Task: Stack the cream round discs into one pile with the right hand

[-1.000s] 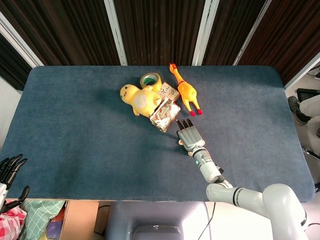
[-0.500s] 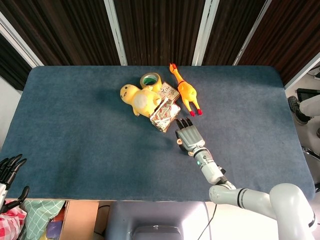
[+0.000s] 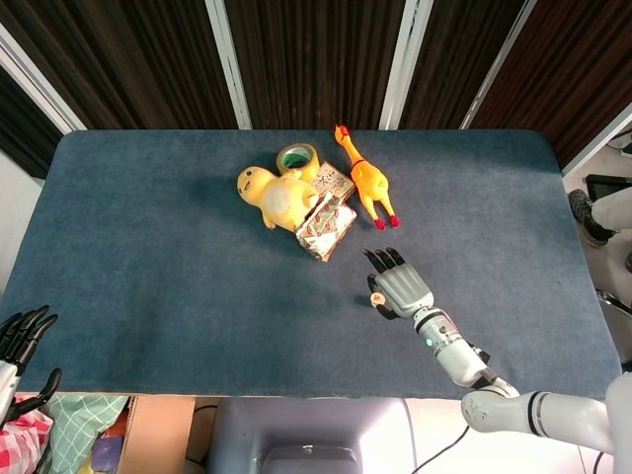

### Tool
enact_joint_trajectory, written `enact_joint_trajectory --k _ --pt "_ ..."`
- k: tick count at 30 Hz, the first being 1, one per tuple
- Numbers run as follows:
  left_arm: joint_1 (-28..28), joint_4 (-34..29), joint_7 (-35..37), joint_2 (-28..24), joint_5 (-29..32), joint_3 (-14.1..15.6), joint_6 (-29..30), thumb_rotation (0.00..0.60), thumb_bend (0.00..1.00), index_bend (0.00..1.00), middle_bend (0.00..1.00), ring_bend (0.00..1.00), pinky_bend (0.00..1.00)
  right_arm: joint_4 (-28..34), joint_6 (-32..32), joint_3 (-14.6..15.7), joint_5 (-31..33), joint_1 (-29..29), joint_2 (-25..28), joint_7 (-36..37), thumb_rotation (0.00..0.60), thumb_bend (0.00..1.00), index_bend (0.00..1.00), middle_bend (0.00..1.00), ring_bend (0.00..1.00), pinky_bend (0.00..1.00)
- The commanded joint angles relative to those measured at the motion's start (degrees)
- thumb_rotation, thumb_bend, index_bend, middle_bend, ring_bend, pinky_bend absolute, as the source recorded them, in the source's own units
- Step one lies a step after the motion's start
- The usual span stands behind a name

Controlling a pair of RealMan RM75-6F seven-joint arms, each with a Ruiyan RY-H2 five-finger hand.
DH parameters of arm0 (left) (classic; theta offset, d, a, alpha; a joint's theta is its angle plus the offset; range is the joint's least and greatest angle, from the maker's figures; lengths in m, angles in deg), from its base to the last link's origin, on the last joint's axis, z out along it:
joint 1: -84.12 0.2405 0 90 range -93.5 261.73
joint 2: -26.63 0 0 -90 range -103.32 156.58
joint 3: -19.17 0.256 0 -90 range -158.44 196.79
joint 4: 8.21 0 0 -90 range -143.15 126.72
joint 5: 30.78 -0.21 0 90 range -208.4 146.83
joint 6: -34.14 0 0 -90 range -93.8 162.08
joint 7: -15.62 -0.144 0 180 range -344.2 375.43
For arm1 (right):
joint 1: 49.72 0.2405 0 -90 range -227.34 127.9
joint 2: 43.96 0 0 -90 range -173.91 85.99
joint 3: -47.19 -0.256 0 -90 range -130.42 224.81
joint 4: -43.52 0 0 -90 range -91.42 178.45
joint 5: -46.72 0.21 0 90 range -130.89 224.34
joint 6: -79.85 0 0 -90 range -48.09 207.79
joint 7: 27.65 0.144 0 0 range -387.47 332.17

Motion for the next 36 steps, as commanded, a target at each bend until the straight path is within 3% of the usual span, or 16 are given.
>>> enact_joint_trajectory --k 1,15,23,36 --pt "-0.02 -0.07 -0.26 0.02 -0.08 0.02 0.00 0.600 0.44 0.00 0.00 0.00 0.07 -2.16 0.38 0.72 0.18 -0.20 -0.77 -0.24 0.600 0.48 0.64 0.03 0.00 0.00" --pt "0.09 0.02 0.25 -0.04 0.22 -0.07 0.17 0.600 0.44 0.00 0.00 0.00 0.07 -4.98 0.88 0.71 0.12 0.00 -2.89 -0.51 0.600 0.48 0.62 0.03 0.00 0.00" --pt "0.15 0.14 0.53 -0.01 0.11 -0.08 0.45 0.600 0.44 0.00 0.00 0.00 0.07 -4.61 1.22 0.62 0.78 0.13 -2.91 -1.03 0.600 0.48 0.51 0.04 0.00 0.00" --pt "0.27 0.27 0.79 -0.08 0.23 -0.11 0.62 0.600 0.44 0.00 0.00 0.00 0.07 -3.64 0.12 -0.59 0.56 -1.58 0.96 3.26 0.600 0.48 0.48 0.03 0.00 0.00"
